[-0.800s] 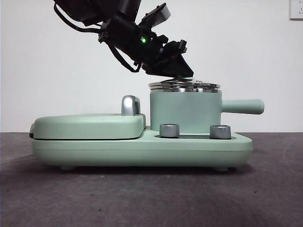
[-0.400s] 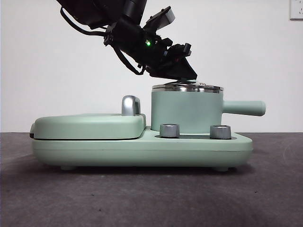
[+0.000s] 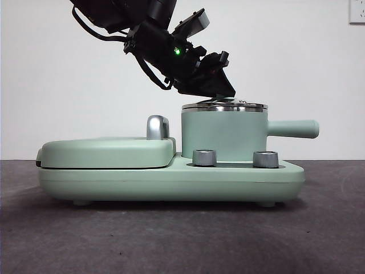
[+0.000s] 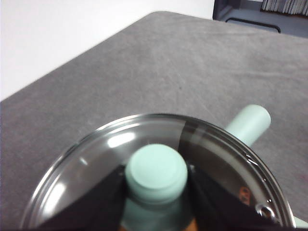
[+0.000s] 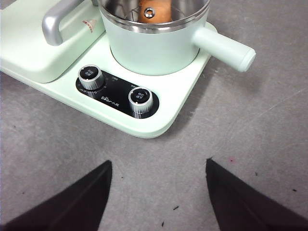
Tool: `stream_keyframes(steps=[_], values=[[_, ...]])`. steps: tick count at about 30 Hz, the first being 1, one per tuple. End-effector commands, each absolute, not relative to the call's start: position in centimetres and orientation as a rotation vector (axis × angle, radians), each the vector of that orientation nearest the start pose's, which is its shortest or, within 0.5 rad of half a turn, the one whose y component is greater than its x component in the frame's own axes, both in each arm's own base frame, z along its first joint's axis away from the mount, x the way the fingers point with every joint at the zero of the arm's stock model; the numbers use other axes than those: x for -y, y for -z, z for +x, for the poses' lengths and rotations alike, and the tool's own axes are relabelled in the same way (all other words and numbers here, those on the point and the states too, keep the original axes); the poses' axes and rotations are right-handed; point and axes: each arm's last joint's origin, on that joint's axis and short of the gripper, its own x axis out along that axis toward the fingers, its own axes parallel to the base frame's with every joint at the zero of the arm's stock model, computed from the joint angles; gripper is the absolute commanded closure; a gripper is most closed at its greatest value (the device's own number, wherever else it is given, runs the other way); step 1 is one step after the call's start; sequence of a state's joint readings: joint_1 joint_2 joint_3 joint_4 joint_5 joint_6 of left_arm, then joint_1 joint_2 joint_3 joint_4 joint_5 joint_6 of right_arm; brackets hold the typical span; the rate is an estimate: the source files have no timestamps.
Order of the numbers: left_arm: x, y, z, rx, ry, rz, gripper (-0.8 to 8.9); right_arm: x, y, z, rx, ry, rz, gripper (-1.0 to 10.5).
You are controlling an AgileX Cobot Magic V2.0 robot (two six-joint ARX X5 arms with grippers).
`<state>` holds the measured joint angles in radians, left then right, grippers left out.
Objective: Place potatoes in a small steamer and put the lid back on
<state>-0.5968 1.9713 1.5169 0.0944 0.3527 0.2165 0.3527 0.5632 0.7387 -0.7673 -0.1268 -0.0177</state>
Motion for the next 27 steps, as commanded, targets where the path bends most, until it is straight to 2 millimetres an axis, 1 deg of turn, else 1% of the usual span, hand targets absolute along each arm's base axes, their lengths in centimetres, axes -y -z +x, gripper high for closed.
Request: stream_keyframes(steps=[1,3,8,11,15,18,23,27], values=[[26.9,-26.3,37.3,-0.263,0.987,0.237,4.85,-4.1,-29.4,10.0,-0.586,-0.468,-0.076,6.5],[26.8,-26.8,37.1,-0.265,0.983,0.218,4.4,-4.1,-29.4,10.0,-0.587,-0.468,-0.076,6.5],[25.8,-28.9,36.4,-0.281,0.972,0.175,4.37,-4.1,-29.4,10.0,-0.588,-0.468,-0.076,6.5],[24.7,-30.3,35.8,-0.317,0.974,0.123,4.38,-4.1,-29.3,10.0,-0.589,-0.468,-0.076,6.5],[22.4,-31.8,35.6,-0.409,0.945,-0.015,4.39,-4.1,-29.3,10.0,-0.594,-0.469,-0.076,6.5],[20.6,-32.7,35.6,-0.451,0.911,-0.077,4.43,-4.1,-29.2,9.9,-0.608,-0.468,-0.077,6.5],[17.8,-33.5,34.8,-0.489,0.853,-0.093,4.5,-4.0,-29.0,9.8,-0.641,-0.465,-0.075,6.5],[15.6,-33.6,33.4,-0.511,0.815,-0.102,4.53,-4.0,-28.9,9.7,-0.653,-0.465,-0.075,6.5]])
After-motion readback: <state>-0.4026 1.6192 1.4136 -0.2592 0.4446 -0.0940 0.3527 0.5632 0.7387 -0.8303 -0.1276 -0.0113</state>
